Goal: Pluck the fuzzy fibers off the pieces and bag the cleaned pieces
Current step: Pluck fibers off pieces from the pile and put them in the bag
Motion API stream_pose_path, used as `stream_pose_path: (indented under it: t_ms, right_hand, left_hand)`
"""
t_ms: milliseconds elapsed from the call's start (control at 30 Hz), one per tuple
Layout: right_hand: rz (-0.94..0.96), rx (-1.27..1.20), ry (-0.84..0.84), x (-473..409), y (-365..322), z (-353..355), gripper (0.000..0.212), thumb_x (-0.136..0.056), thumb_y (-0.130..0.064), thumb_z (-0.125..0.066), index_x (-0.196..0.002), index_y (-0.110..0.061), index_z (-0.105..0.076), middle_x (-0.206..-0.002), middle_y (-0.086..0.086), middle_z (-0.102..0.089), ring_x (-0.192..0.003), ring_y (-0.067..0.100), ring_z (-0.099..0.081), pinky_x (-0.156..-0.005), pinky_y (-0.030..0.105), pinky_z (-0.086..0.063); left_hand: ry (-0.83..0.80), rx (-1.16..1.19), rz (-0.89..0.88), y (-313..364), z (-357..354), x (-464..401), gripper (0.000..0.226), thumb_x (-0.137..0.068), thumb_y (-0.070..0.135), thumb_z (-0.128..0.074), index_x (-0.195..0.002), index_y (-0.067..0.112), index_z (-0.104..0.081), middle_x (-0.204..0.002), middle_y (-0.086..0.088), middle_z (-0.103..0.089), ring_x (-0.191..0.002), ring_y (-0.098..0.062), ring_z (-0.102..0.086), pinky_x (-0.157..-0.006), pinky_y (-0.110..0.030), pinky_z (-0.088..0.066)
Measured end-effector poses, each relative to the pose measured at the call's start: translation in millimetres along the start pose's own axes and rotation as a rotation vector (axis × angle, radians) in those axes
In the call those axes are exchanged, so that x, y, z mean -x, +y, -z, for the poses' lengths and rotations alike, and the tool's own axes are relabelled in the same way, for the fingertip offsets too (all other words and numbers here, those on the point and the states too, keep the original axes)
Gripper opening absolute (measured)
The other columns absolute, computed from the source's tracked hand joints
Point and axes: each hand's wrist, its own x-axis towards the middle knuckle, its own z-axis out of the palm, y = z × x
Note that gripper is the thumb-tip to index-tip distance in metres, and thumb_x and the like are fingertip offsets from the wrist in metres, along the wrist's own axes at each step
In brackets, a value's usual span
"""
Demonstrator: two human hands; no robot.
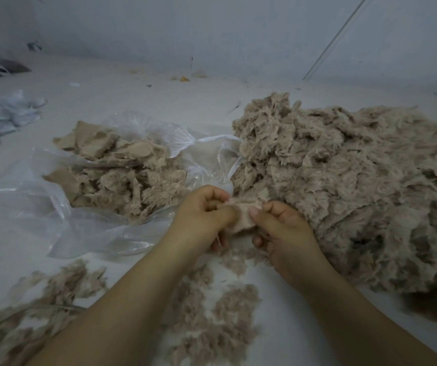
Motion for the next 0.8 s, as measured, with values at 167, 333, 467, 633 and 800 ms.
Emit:
stream_pose_path:
  t_ms: [167, 333, 467, 633, 800]
  right_hand:
    - [0.083, 0.190, -0.094, 2.6, 2.6, -0.2, 0.016, -0.085, -0.008, -0.072, -0.070, -0.013, -0.068, -0.070, 0.016, -0.064, -0.054, 0.015, -0.056, -0.048, 0.023, -0.046]
    - [0.047, 0.153, -0.094, 3.3, -0.6, -0.3, 0.008, -0.071, -0.024, -0.076, -0.064, -0.023, -0.072, -0.064, 0.006, -0.063, -0.050, 0.011, -0.055, -0.048, 0.021, -0.046]
    - [-0.012, 0.001, -0.070, 2.4, -1.8, 1.0, 0.012, -0.072, -0.023, -0.071, -0.061, -0.021, -0.068, -0.064, 0.003, -0.064, -0.052, 0.009, -0.055, -0.048, 0.019, -0.047]
    - [-0.042, -0.121, -0.020, 1.2, -1.1, 0.4, 0.024, -0.091, -0.015, -0.060, -0.067, -0.016, -0.065, -0.049, -0.004, -0.051, -0.045, 0.007, -0.049, -0.048, 0.020, -0.045]
    - [-0.040, -0.163, -0.046, 0.3, -0.6, 1.4, 0.024, -0.077, -0.026, -0.064, -0.085, -0.004, -0.056, -0.049, -0.004, -0.046, -0.046, 0.006, -0.052, -0.047, 0.020, -0.044]
  left_hand:
    - [-0.104, -0.218, -0.097, 1.3, -8.7, -4.2, 0.023, -0.078, 0.028, -0.081, -0.088, 0.015, -0.065, -0.063, -0.007, -0.064, -0.051, -0.012, -0.059, -0.048, -0.026, -0.046]
    - [0.126, -0.103, -0.133, -1.6, -10.6, -9.3, 0.033, -0.091, 0.007, -0.064, -0.061, 0.018, -0.064, -0.050, 0.006, -0.057, -0.045, -0.003, -0.049, -0.045, -0.017, -0.040]
    - [0.305, -0.162, -0.175, 1.0, 5.1, -11.9, 0.029, -0.094, 0.009, -0.060, -0.065, 0.005, -0.057, -0.047, -0.002, -0.051, -0.039, -0.014, -0.044, -0.042, -0.024, -0.038]
    - [-0.298, -0.386, 0.136, 6.4, 33.7, 2.3, 0.020, -0.084, 0.002, -0.070, -0.065, 0.003, -0.064, -0.045, -0.010, -0.055, -0.029, -0.015, -0.042, -0.038, -0.017, -0.031]
    - [-0.543, -0.460, 0.141, 17.6, 46.0, 4.7, 0.014, -0.081, -0.001, -0.072, -0.086, 0.012, -0.074, -0.068, -0.019, -0.060, -0.039, -0.014, -0.046, -0.044, -0.023, -0.035]
